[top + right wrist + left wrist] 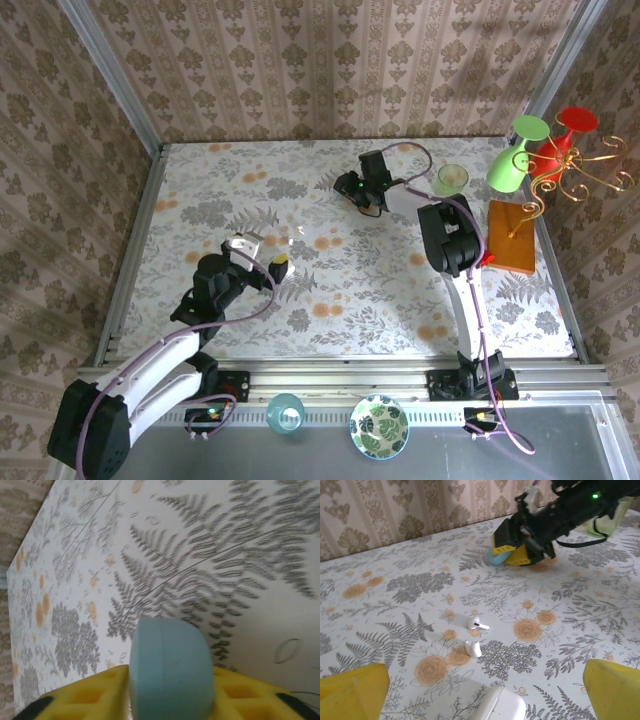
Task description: Insert wireless bluetooth earbuds into charging case
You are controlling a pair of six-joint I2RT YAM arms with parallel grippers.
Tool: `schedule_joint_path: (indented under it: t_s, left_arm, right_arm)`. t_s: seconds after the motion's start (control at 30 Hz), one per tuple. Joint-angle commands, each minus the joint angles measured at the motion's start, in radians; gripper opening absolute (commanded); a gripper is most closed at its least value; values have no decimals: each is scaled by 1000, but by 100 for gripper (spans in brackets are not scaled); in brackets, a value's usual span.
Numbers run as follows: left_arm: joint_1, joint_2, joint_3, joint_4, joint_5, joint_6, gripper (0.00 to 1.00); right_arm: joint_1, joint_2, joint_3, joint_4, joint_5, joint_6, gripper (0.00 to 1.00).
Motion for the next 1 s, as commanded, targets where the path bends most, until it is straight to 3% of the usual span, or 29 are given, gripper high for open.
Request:
schedule_joint_path:
  t_s: [0.0,0.13,0.3,0.4,0.47,0.7,0.97]
  left_arm:
    - [18,16,37,-51,-66,-98,100]
    - [56,46,92,-158,-134,-166,100]
    - [67,45,120,-230,-179,-227,100]
    - [103,58,147,-316,-218,-369,100]
    - [141,72,157,-347,-188,-428,100]
    - [159,82,198,-443,-177,-467,100]
    - [173,191,306,-668,-186,-541,100]
  right_arm:
    - [-4,-21,-18,-72,45,-44,56]
    - [-3,-127,-140,-38,75,-72,77]
    - [-2,-297,-350,37,95,-103,88]
    - [4,-402,-479,80,94,-136,89]
    - [15,-466,-545,86,94,-170,89]
    - [90,-662,-740,90,88,-303,90]
    - [236,-709,-746,-17,132,-430,90]
